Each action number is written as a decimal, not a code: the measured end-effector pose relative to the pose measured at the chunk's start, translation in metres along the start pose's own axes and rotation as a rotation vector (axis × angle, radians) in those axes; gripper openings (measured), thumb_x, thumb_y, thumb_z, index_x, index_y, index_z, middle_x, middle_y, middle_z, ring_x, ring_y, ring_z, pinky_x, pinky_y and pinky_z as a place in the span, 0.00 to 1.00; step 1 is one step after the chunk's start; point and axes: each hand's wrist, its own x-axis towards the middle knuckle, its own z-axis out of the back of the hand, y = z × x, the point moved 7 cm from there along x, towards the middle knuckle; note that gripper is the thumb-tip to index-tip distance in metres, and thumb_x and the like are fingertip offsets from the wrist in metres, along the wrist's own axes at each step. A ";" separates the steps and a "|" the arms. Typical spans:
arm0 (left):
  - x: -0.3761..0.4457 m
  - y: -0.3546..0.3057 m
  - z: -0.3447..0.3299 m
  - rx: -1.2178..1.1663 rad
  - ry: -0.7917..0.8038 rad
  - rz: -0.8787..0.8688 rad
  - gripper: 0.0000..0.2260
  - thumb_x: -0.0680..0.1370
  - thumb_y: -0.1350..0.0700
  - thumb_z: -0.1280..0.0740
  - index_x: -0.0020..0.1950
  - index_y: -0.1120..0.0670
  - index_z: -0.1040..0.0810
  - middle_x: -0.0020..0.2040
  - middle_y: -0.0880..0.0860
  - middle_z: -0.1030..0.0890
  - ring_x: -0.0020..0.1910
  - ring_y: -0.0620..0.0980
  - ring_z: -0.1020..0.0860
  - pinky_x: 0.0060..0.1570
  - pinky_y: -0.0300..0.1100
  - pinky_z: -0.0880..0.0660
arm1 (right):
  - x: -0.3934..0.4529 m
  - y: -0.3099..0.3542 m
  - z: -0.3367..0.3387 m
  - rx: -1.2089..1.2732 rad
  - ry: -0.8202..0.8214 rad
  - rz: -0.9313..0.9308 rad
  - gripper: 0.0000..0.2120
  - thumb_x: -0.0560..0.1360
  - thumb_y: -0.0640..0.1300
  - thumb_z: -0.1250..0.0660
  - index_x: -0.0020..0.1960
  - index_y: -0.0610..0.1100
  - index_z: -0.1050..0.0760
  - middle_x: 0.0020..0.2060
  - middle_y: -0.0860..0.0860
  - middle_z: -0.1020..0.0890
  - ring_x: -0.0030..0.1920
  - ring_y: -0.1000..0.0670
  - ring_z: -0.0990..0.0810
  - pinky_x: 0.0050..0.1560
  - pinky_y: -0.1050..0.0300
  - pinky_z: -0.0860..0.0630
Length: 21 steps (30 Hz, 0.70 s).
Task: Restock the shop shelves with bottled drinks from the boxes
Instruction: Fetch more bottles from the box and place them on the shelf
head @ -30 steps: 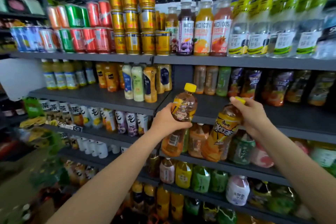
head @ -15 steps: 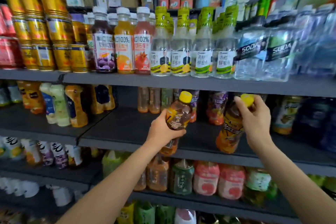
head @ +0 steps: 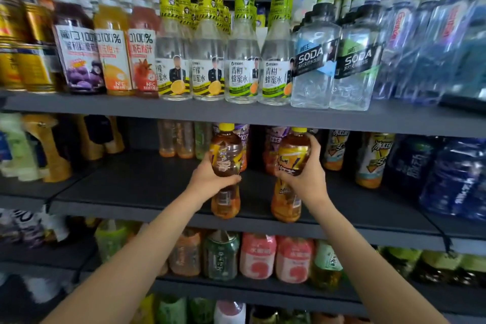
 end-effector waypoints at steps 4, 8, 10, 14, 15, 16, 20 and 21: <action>-0.004 0.015 -0.005 0.221 0.135 0.001 0.35 0.64 0.56 0.22 0.67 0.51 0.34 0.62 0.51 0.24 0.63 0.52 0.27 0.63 0.50 0.30 | -0.016 -0.021 -0.007 -0.099 0.073 -0.126 0.46 0.65 0.38 0.23 0.74 0.46 0.48 0.62 0.45 0.25 0.62 0.45 0.26 0.59 0.55 0.29; -0.006 0.031 -0.007 0.273 0.072 0.004 0.33 0.63 0.51 0.22 0.64 0.52 0.30 0.60 0.51 0.22 0.61 0.52 0.25 0.60 0.49 0.28 | -0.026 -0.053 -0.016 -0.289 0.120 -0.289 0.27 0.68 0.47 0.25 0.58 0.37 0.33 0.57 0.41 0.23 0.59 0.41 0.24 0.56 0.53 0.28; -0.004 0.029 -0.008 0.292 0.074 -0.001 0.32 0.63 0.50 0.22 0.64 0.51 0.30 0.61 0.51 0.22 0.61 0.52 0.25 0.60 0.51 0.28 | -0.014 -0.056 -0.014 -0.319 0.080 -0.316 0.26 0.69 0.46 0.27 0.59 0.35 0.34 0.59 0.39 0.27 0.59 0.38 0.26 0.57 0.51 0.29; -0.005 0.027 -0.011 0.347 0.089 0.002 0.32 0.64 0.49 0.22 0.64 0.51 0.31 0.61 0.51 0.23 0.62 0.54 0.26 0.61 0.51 0.29 | 0.015 -0.067 -0.001 -0.345 0.015 -0.359 0.30 0.71 0.46 0.28 0.64 0.33 0.37 0.63 0.36 0.32 0.60 0.35 0.29 0.60 0.49 0.31; -0.006 0.027 -0.011 0.351 0.081 -0.001 0.32 0.64 0.49 0.23 0.65 0.51 0.32 0.62 0.51 0.23 0.62 0.54 0.27 0.61 0.51 0.29 | 0.024 -0.073 0.004 -0.356 0.007 -0.376 0.30 0.70 0.46 0.28 0.64 0.33 0.37 0.62 0.36 0.30 0.61 0.36 0.29 0.60 0.49 0.31; -0.006 0.026 -0.011 0.351 0.071 -0.005 0.32 0.65 0.49 0.23 0.65 0.51 0.32 0.62 0.51 0.23 0.63 0.54 0.27 0.61 0.50 0.29 | 0.032 -0.079 0.008 -0.353 -0.002 -0.402 0.29 0.70 0.45 0.27 0.63 0.34 0.36 0.61 0.36 0.28 0.61 0.37 0.28 0.59 0.49 0.30; -0.011 0.021 -0.010 0.371 0.041 -0.031 0.32 0.65 0.49 0.23 0.65 0.52 0.33 0.62 0.52 0.24 0.63 0.54 0.27 0.59 0.47 0.29 | 0.059 -0.101 0.017 -0.342 0.009 -0.474 0.28 0.71 0.45 0.29 0.65 0.36 0.36 0.61 0.37 0.26 0.61 0.36 0.27 0.60 0.48 0.30; -0.011 0.020 -0.010 0.381 0.039 -0.028 0.33 0.65 0.49 0.23 0.65 0.52 0.33 0.63 0.52 0.24 0.63 0.54 0.27 0.59 0.46 0.29 | 0.062 -0.104 0.017 -0.337 0.014 -0.478 0.28 0.73 0.46 0.31 0.67 0.36 0.37 0.61 0.37 0.26 0.62 0.36 0.28 0.61 0.48 0.31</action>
